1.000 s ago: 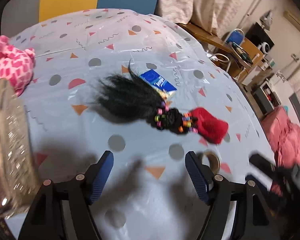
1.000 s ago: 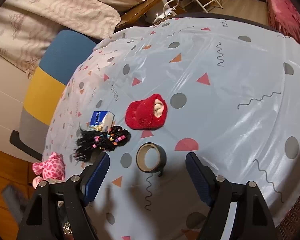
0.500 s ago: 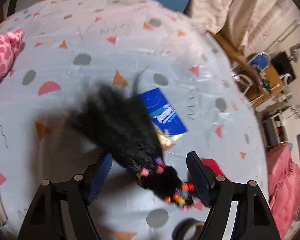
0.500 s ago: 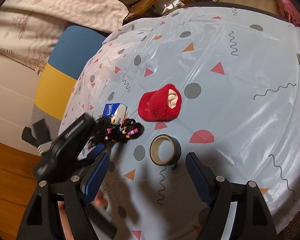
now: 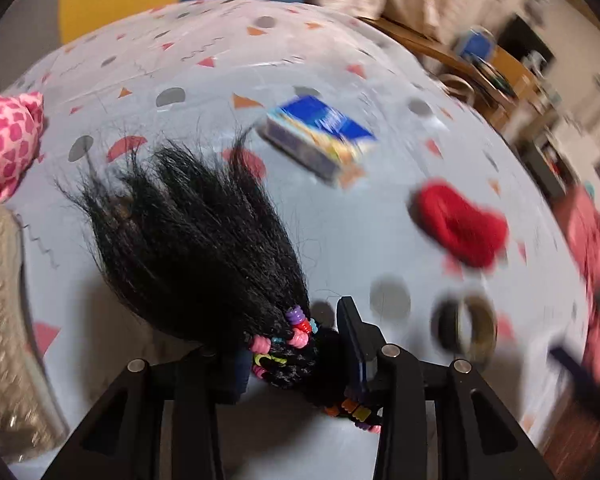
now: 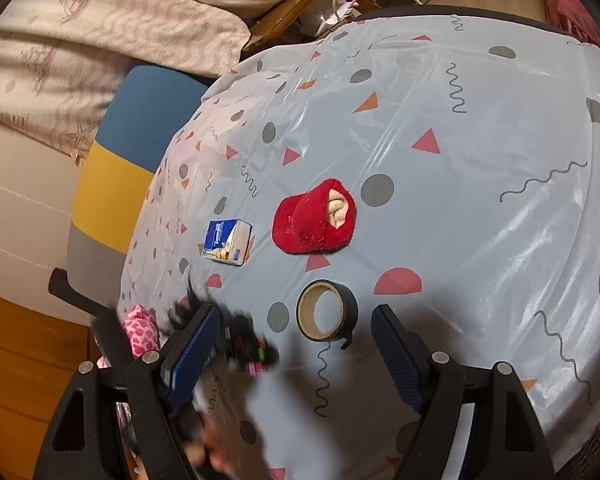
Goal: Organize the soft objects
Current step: 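Grasp the black-haired doll by its beaded braid with the left tool, then grasp the brown tape roll with the right tool while the left tool lifts the doll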
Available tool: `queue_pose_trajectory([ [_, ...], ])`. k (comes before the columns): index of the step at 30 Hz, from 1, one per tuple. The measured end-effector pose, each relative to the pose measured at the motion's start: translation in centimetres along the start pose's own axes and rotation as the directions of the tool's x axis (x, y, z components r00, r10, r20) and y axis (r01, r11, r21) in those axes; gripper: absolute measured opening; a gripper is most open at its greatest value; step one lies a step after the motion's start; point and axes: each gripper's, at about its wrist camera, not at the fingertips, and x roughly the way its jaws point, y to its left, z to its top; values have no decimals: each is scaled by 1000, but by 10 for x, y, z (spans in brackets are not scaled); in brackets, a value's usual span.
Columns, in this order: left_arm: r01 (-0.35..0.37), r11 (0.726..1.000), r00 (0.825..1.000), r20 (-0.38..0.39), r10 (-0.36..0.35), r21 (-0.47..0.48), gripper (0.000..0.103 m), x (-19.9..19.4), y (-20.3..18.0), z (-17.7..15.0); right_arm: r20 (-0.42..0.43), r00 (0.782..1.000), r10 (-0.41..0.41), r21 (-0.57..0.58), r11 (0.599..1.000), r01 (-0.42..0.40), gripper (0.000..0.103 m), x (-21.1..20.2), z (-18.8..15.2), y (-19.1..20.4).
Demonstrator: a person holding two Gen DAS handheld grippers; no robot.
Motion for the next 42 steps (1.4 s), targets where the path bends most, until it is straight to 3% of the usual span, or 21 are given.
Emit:
queue_pose_trajectory([
  [10,13,993,1000,10,-14,116,40,-55,9,-95,-41,998,37,108,994,-32,80,8,2,-17],
  [14,36,995,999,22,-38,88,41,-67,19,-120,-67,997,-34,30,999,36,79,15,-3,-7],
  [18,43,998,998,39,-45,35,41,-77,38,-137,-93,990,-108,-49,993,104,67,26,-8,0],
  [27,101,995,991,90,-99,-20,43,-79,53,-150,-92,961,-259,-175,955,240,70,38,-11,17],
  [29,114,993,990,91,-110,-31,43,-79,56,-149,-94,952,-290,-225,938,264,78,46,-9,25],
  [32,125,991,988,96,-121,-46,43,-79,57,-149,-102,932,-347,-308,902,302,79,65,-4,37],
  [34,125,991,987,102,-120,-45,43,-80,57,-150,-57,916,-397,-373,859,350,79,75,-4,44],
  [35,126,991,987,104,-121,-45,43,-80,56,-151,-56,908,-415,-408,839,359,73,83,-6,46],
  [36,128,991,987,106,-123,-47,43,-80,57,-152,-85,899,-430,-437,827,354,55,91,-10,46],
  [37,132,990,986,107,-126,-52,43,-81,57,-153,-88,883,-461,-463,804,373,52,96,-15,46],
  [39,138,988,985,113,-130,-65,43,-81,59,-154,-40,866,-498,-539,741,401,50,98,-25,55],
  [42,130,989,985,124,-121,-70,43,-83,59,-158,-93,890,-447,-602,737,307,50,101,-39,64],
])
